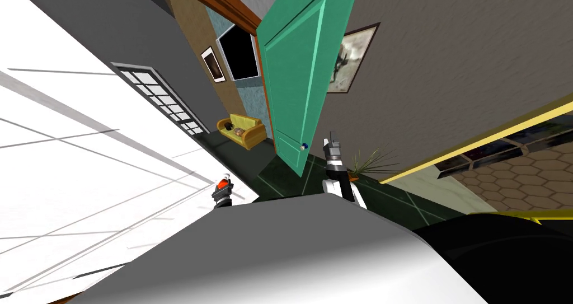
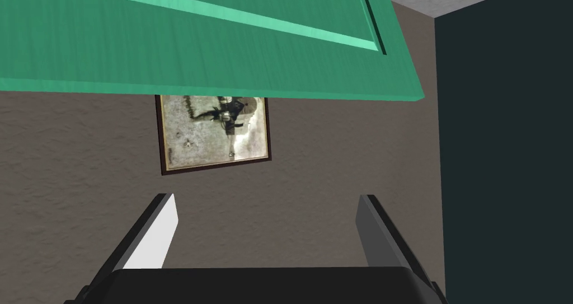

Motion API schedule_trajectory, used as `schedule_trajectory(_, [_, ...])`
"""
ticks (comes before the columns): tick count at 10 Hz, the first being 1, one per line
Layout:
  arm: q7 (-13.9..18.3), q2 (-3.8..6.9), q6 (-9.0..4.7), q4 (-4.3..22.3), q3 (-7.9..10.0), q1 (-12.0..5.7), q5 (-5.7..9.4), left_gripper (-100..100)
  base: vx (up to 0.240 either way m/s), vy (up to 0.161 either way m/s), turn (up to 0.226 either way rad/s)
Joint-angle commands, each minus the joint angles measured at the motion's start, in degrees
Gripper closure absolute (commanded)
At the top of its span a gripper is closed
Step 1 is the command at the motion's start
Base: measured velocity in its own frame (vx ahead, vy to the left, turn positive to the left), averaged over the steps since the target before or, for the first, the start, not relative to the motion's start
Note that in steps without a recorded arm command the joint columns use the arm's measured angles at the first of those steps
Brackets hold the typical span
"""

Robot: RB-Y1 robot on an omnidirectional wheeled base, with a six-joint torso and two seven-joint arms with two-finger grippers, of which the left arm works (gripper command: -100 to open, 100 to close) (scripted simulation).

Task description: Pull the door open

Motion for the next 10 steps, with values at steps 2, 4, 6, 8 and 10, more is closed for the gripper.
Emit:
schedule_trajectory(2, [1.7, 0.68, 0.06, -0.9, -2.25, 0.37, -1.16, 100, -0.255, 0.010, -0.083])
schedule_trajectory(4, [2.7, 1.20, 0.25, -1.7, -3.90, 0.70, -2.02, 100, -0.242, 0.019, -0.079])
schedule_trajectory(6, [3.0, 1.26, 0.35, -2.0, -4.83, 1.13, -2.45, 100, -0.113, -0.008, -0.045])
schedule_trajectory(8, [3.9, 1.94, 0.03, -2.8, -6.39, 1.66, -3.30, 100, -0.264, -0.009, -0.073])
schedule_trajectory(10, [4.8, 2.55, -0.25, -3.5, -7.78, 2.14, -4.05, 100, -0.215, -0.014, -0.045])
